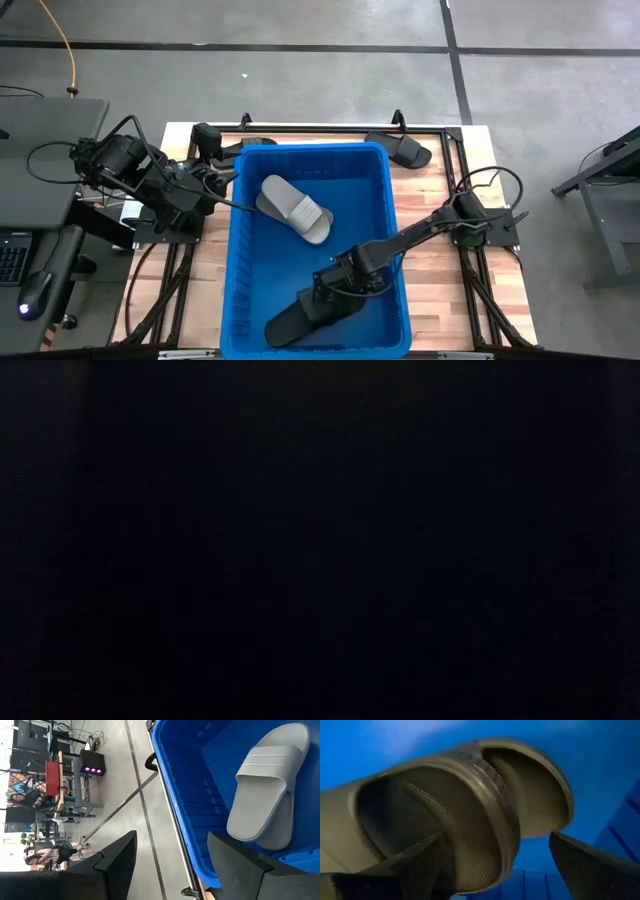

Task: Pick and place slides into bin
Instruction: Put the bottom black slipper into the blue bin, then put the right black slipper into the blue bin

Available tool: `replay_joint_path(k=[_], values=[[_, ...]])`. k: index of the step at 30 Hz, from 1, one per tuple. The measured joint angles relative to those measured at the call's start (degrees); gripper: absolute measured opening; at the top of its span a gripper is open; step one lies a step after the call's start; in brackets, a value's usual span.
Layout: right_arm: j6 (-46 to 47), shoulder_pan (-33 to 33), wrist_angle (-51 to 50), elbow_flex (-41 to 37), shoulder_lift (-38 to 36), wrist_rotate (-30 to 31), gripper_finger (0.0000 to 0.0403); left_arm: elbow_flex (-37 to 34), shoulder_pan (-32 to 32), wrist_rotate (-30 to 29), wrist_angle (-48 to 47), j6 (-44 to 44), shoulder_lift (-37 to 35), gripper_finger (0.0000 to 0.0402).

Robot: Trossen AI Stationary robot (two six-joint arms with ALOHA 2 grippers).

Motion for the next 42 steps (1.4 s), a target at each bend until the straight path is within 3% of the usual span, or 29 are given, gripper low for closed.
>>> replay_joint_path(k=[3,13,31,37,42], values=[[-1.23,-0.51,2.08,0.0,0.0,-1.78,0.0349,0.0,0.0,0.0,0.01,0.08,0.0,0.0232],[2.26,-0.48,-3.8,0.09,0.0,-19.08,0.0349,0.0,0.0,1.5,-0.03,0.08,0.0,0.0232],[-4.35,-3.09,3.5,0.09,0.0,-21.39,0.0349,0.0,0.02,1.95,0.07,0.08,0.0,0.0232],[-5.82,-3.45,1.72,0.31,0.0,-24.19,0.0349,0.0,0.0,4.02,0.05,0.08,0.0,0.0232],[-9.47,-3.45,-5.88,4.41,-0.09,-24.27,0.0349,0.02,0.02,4.28,0.1,0.08,-0.02,0.0232]])
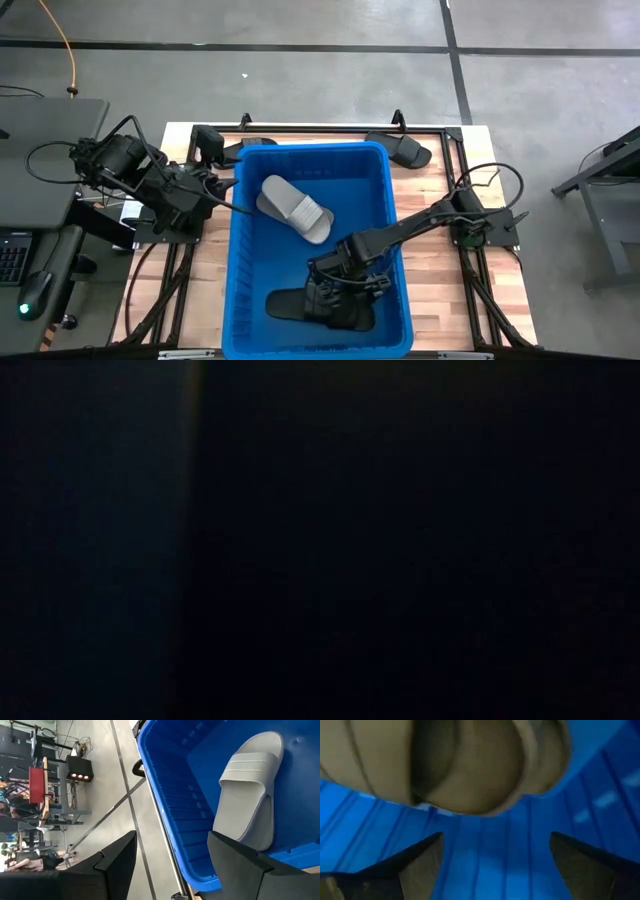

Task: Pick and place slides into bin
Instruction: Put the right black slipper into the blue bin

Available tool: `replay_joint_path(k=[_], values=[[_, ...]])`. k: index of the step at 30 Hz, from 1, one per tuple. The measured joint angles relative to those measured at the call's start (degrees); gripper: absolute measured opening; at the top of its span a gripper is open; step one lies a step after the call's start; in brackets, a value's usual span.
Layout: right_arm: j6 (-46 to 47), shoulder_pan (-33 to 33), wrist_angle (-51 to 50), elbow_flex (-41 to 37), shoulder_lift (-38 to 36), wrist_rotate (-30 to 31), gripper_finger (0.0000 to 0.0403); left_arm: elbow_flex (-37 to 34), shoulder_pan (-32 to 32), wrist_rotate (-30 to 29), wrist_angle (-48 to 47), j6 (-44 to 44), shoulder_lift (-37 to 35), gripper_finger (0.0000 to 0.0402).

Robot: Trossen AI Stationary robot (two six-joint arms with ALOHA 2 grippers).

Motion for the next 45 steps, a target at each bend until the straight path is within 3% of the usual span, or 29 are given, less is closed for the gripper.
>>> replay_joint_path(k=[5,13,22,30,35,39,45], values=[[-4.01,-0.09,-10.68,7.48,-0.02,3.4,0.0349,0.0,0.0,0.0,0.0,0.07,0.0,0.0232],[-6.5,-0.05,-30.09,23.38,0.0,21.88,0.0349,0.0,-0.02,0.02,0.04,2.12,0.0,0.0232],[4.07,-0.29,-29.68,29.03,-5.74,50.98,0.0349,0.0,0.0,1.15,3.18,2.78,0.27,0.0232],[2.87,1.02,-24.9,29.1,-9.75,76.45,0.0349,0.0,0.0,11.66,10.08,6.34,0.71,0.0232],[-11.53,-2.45,-9.88,29.1,-10.12,78.45,0.0349,0.02,-0.02,14.3,14.3,9.63,0.94,0.0232],[-23.5,-6.43,-0.14,29.1,-10.14,73.44,0.0346,0.0,0.0,14.81,15.15,10.26,1.06,0.0232],[-29.69,-12.97,-6.21,28.94,-10.14,64.67,0.0333,0.0,-0.02,15.45,14.32,8.88,1.03,0.0232]])
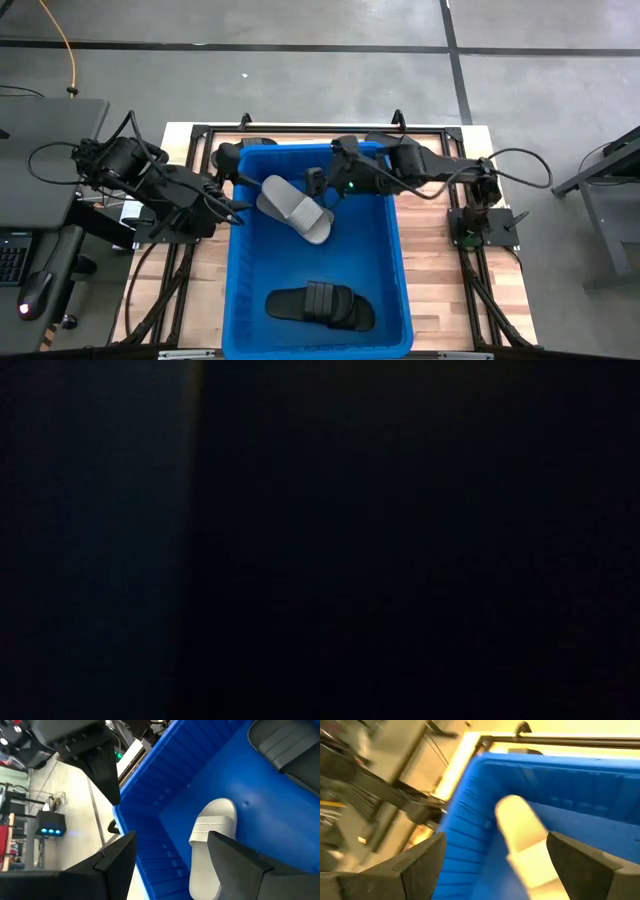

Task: Pick and place slides into bin
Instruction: Put the right black slipper into the blue bin

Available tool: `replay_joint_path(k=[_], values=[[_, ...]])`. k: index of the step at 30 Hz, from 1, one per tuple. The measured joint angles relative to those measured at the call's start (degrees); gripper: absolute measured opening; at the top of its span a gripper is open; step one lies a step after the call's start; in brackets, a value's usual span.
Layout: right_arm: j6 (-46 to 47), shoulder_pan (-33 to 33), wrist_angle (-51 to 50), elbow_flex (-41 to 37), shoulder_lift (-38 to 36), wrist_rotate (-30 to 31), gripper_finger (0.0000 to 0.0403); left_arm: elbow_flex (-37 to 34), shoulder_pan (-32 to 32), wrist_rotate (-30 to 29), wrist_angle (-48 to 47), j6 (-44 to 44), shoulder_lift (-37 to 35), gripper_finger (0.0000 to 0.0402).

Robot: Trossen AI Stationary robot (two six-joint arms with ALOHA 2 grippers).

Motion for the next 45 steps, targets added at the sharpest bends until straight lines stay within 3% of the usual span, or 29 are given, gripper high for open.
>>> replay_joint_path(k=[4,9,15,22,25,31,34,41,45], values=[[-3.43,-3.27,3.24,-3.25,-0.2,-6.78,0.0332,0.0,0.01,0.04,-0.95,-1.62,0.0,0.0232],[-14.64,-6.82,29.16,-8.77,-0.48,-18.77,0.0332,0.0,0.01,0.04,-1.32,-1.82,-0.01,0.0232],[-17.65,-11.39,32.06,-13.47,-2.15,-23.54,0.0327,0.0,0.01,0.17,-2.45,-1.98,-0.28,0.0232],[-19.1,-14.13,49.14,-29.16,-10.61,-28.05,0.0325,0.0,0.02,0.17,-3.94,-2.21,-0.28,0.0232],[-19.19,-15.15,53.14,-37.7,-19.06,-25.69,0.0325,0.0,0.0,0.2,-4.27,-2.4,-0.28,0.0232],[-15.1,-15.33,53.08,-56.1,-37.58,-7.71,0.0325,0.0,0.02,0.14,-4.64,-2.87,-0.28,0.0232],[-8.97,-15.38,53.46,-63.79,-44.91,-2.28,0.0327,0.0,0.02,0.17,-4.21,-2.54,-0.26,0.0232],[4.06,-16.85,44.63,-77.74,-56.98,-0.8,0.0327,0.0,0.02,0.18,-0.5,-1.82,-0.26,0.0232],[13.83,-17.87,44.63,-86.7,-62.2,1.33,0.0327,0.0,0.06,1.19,2.94,-4.24,-0.25,0.0232]])
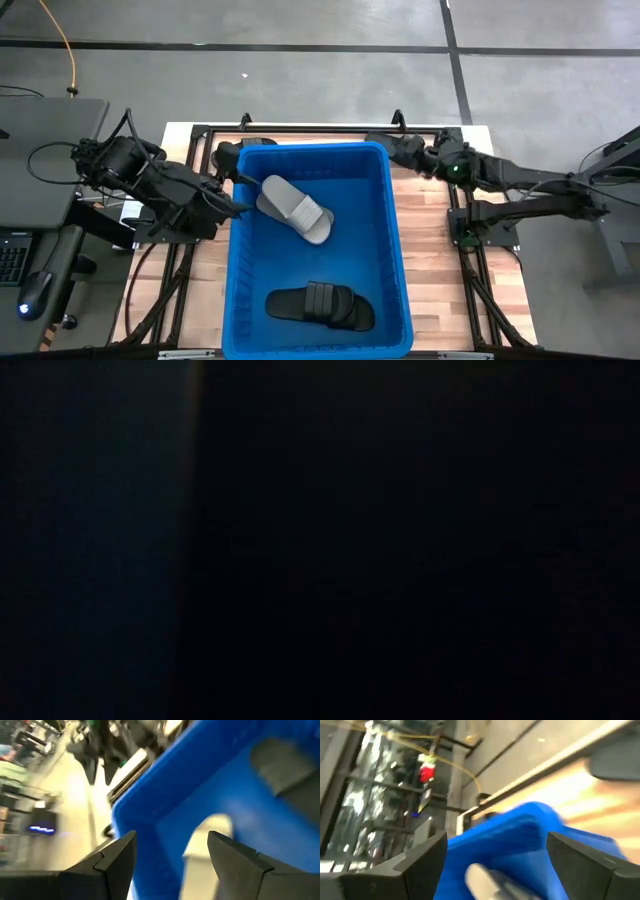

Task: Pick and place slides into bin
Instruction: Put the right black slipper into the blue bin

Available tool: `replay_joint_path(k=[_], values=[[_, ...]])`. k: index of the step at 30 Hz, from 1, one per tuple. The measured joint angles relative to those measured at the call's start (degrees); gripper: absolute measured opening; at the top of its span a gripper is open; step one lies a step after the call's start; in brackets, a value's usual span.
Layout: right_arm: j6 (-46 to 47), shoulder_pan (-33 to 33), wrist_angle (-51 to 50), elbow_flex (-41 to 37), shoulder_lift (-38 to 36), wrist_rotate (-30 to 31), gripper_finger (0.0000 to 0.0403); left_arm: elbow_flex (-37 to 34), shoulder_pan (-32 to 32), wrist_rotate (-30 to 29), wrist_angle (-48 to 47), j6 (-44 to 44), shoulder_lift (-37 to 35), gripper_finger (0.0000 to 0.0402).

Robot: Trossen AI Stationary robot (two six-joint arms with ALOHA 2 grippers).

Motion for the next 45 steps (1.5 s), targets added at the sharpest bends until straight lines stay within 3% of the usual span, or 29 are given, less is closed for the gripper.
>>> replay_joint_path(k=[6,11,14,23,29,38,45], values=[[10.12,-1.96,1.43,-11.78,-4.25,2.27,0.0327,0.0,4.97,9.08,8.13,-6.48,0.76,0.0232],[13.79,-4.82,3.49,-18.95,-6.69,2.41,0.0327,-2.06,14.41,10.14,8.54,-8.72,1.82,0.0232],[13.68,-6.33,5.58,-21.54,-8.39,1.2,0.0327,-7.06,21.76,14.57,9.02,-9.35,0.81,0.0232],[11.69,-11.94,5.86,-22.01,-11.29,0.11,0.0327,-29.7,46.85,33.42,24.64,-12.72,-11.65,0.0232],[14.13,-17.57,3.64,-22.01,-10.0,-1.82,0.0327,-35.79,63.36,49.25,29.31,-17.65,-15.8,0.0232],[12.51,-25.37,-0.06,-22.01,-4.72,-6.11,0.0327,-35.93,76.91,52.32,29.17,-22.17,-15.9,0.0232],[8.42,-31.78,4.31,-22.01,3.34,-10.86,0.0327,-35.93,84.99,58.52,28.26,-22.18,-14.36,0.0232]])
